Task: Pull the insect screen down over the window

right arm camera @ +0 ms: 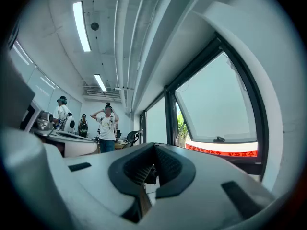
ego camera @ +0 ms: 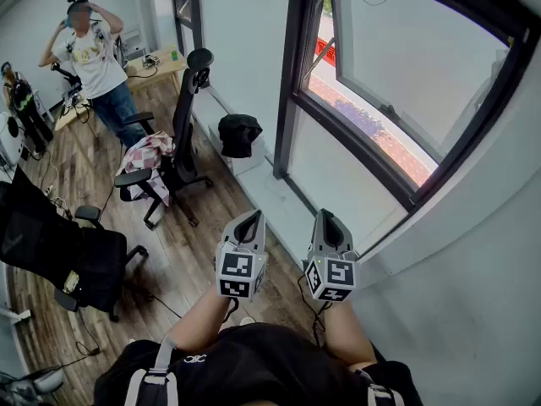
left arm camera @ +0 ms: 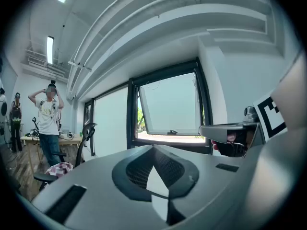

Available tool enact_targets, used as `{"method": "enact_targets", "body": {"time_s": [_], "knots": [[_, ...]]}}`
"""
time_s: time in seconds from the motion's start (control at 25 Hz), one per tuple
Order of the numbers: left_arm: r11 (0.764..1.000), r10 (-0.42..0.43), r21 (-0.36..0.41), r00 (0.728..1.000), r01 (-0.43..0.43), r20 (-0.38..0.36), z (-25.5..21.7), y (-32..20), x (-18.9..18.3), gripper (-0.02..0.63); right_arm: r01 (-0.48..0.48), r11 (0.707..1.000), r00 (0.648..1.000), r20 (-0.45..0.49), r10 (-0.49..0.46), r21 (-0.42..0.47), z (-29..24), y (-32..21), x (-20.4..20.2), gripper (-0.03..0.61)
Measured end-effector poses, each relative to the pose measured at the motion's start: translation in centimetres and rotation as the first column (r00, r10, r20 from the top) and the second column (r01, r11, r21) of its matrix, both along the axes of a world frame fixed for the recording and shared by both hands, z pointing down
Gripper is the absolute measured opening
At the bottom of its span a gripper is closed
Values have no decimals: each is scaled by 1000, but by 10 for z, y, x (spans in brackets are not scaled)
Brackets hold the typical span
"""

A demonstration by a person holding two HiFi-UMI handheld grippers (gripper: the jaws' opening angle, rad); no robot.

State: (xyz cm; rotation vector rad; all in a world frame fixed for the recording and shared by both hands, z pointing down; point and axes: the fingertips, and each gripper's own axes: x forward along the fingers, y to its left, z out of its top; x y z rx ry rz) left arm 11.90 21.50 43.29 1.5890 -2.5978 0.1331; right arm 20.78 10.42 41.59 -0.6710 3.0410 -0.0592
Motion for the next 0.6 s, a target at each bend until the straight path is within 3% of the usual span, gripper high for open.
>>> {"method": "enact_targets", "body": {"time_s": [0.4,0.6], "knots": [[1000,-1,0,1000,1,8,-1,9,2,14,12,1000,1000,-2,-12,12,-2,13,-2,3],[1000,6,9,1000,-6,15,-3,13,-8,14,12,995,1000,6,-12,96,-8,24,-12,5]]}}
